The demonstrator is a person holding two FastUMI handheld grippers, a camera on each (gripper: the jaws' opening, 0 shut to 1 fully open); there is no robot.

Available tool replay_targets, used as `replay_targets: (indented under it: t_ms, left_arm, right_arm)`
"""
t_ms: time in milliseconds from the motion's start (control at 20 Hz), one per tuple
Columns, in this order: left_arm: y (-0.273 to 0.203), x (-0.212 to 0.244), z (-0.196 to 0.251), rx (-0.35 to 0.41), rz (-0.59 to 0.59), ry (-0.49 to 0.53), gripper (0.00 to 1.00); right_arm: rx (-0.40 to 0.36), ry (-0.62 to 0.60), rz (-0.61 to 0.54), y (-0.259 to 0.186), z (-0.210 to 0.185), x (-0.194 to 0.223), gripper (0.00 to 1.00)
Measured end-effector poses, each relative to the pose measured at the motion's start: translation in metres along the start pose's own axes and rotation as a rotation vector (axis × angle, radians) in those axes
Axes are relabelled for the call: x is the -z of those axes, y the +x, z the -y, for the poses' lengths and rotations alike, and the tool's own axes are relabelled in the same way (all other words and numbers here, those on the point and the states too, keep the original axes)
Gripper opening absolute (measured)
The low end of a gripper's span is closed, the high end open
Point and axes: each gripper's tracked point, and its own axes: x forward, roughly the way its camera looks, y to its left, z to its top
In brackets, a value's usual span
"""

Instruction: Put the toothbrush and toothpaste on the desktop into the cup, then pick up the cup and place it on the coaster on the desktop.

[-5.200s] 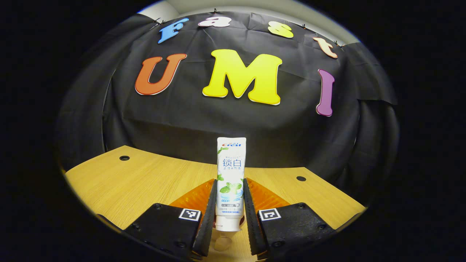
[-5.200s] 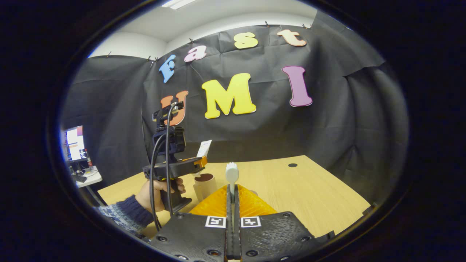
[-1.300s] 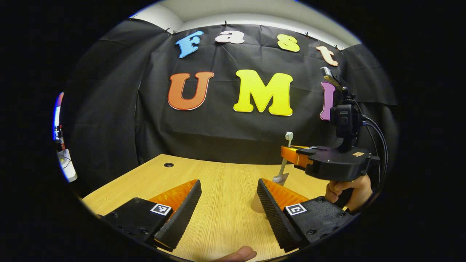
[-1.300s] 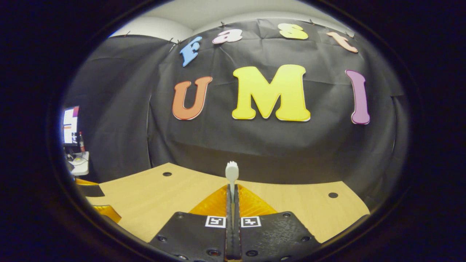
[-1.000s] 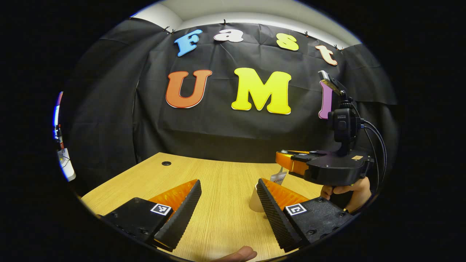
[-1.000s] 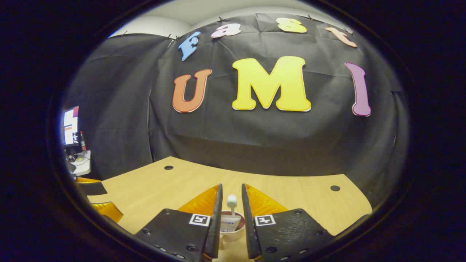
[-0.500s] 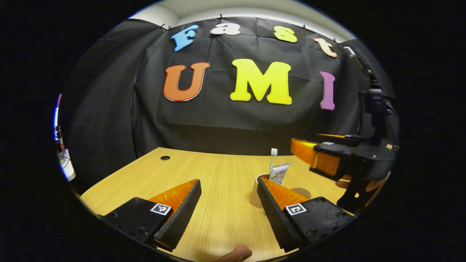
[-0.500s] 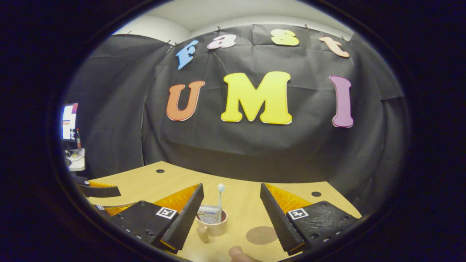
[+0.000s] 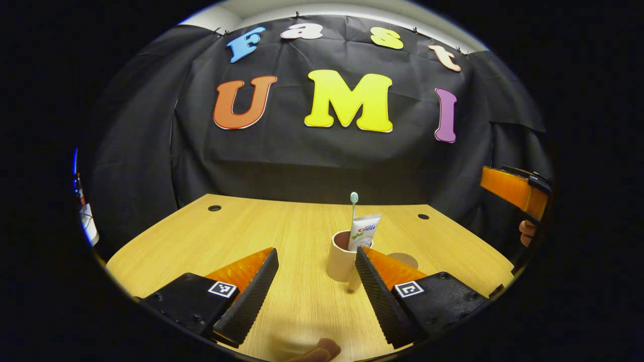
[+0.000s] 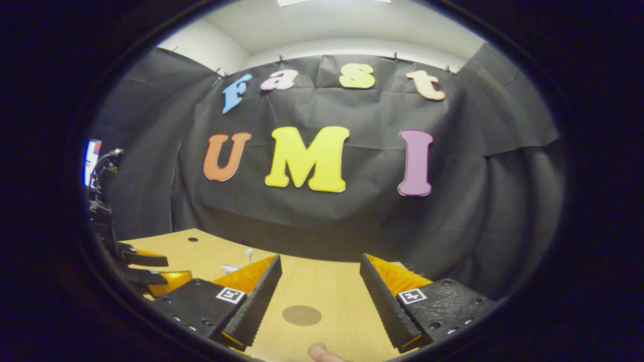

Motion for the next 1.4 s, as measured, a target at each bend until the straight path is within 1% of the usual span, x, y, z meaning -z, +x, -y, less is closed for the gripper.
replay_targets:
  t_ms: [50, 150, 200, 250, 350, 400, 500, 550, 600, 700, 750, 800, 850, 950, 1000, 1050, 1100, 1150, 1250, 1300, 1350, 1400]
  left_arm:
    - [0.002, 0.001, 0.006, 0.008, -0.021, 0.008, 0.98]
    - [0.006, -0.003, 0.008, -0.01, -0.04, 0.026, 0.98]
    - [0.009, -0.004, 0.011, -0.011, -0.054, 0.032, 0.98]
    - [0.015, -0.004, 0.017, 0.0, -0.079, 0.04, 0.98]
    - [0.025, 0.01, 0.03, 0.04, -0.18, 0.046, 0.98]
    - [0.031, 0.019, 0.035, 0.062, -0.237, 0.04, 0.98]
    - [0.033, 0.028, 0.04, 0.081, -0.345, 0.024, 0.98]
    - [0.042, 0.033, 0.045, 0.075, -0.389, 0.022, 0.98]
    - [0.048, 0.033, 0.044, 0.062, -0.425, 0.023, 0.98]
    - [0.059, 0.037, 0.042, 0.034, -0.521, 0.004, 0.98]
    - [0.064, 0.042, 0.04, 0.029, -0.575, -0.012, 1.0]
    - [0.07, 0.046, 0.037, 0.024, -0.626, -0.025, 0.97]
    - [0.075, 0.05, 0.032, 0.005, -0.664, -0.034, 0.96]
    - [0.084, 0.05, 0.03, -0.037, -0.696, -0.012, 0.96]
    - [0.086, 0.051, 0.034, -0.039, -0.72, 0.01, 0.96]
    - [0.088, 0.054, 0.037, -0.041, -0.743, 0.026, 0.95]
    - [0.09, 0.06, 0.037, -0.046, -0.771, 0.028, 0.95]
    - [0.092, 0.069, 0.035, -0.045, -0.812, 0.03, 0.93]
    - [0.099, 0.082, 0.022, -0.074, -0.878, 0.042, 0.92]
    - [0.104, 0.086, 0.017, -0.089, -0.892, 0.049, 0.94]
    - [0.107, 0.09, 0.018, -0.096, -0.908, 0.044, 0.91]
    - [0.109, 0.094, 0.024, -0.086, -0.924, 0.017, 0.87]
  right_arm:
    - [0.021, -0.006, 0.004, -0.007, 0.012, -0.002, 0.95]
    - [0.058, -0.006, 0.005, -0.02, 0.033, -0.005, 0.95]
    - [0.057, 0.002, 0.002, -0.026, 0.037, -0.007, 0.96]
    - [0.05, 0.004, -0.005, -0.032, 0.038, -0.004, 0.94]
    - [0.057, 0.001, -0.011, -0.043, 0.048, -0.002, 0.96]
    - [0.062, -0.002, -0.011, -0.047, 0.051, 0.001, 0.94]
    - [0.085, -0.001, -0.017, -0.054, 0.057, 0.008, 0.94]
    - [0.09, -0.002, -0.029, -0.056, 0.058, 0.014, 0.94]
    - [0.078, -0.001, -0.038, -0.058, 0.056, 0.019, 0.96]
    - [0.052, 0.007, -0.058, -0.061, 0.049, 0.028, 0.95]
    - [0.034, 0.006, -0.063, -0.063, 0.045, 0.033, 0.95]
    - [0.026, 0.003, -0.071, -0.063, 0.043, 0.035, 0.96]
    - [0.019, -0.003, -0.074, -0.064, 0.044, 0.036, 0.94]
    - [0.013, -0.008, -0.074, -0.066, 0.046, 0.036, 0.95]
    - [0.01, -0.002, -0.073, -0.065, 0.047, 0.036, 0.94]
    - [0.004, 0.004, -0.071, -0.066, 0.048, 0.036, 0.96]
    - [0.005, 0.011, -0.066, -0.066, 0.05, 0.035, 0.95]
    - [0.01, 0.019, -0.062, -0.065, 0.054, 0.035, 0.94]
    - [0.019, 0.036, -0.055, -0.063, 0.061, 0.034, 0.94]
    - [0.02, 0.049, -0.055, -0.061, 0.064, 0.033, 0.94]
    - [0.02, 0.064, -0.057, -0.062, 0.067, 0.034, 0.95]
    - [0.014, 0.077, -0.059, -0.062, 0.068, 0.035, 0.93]
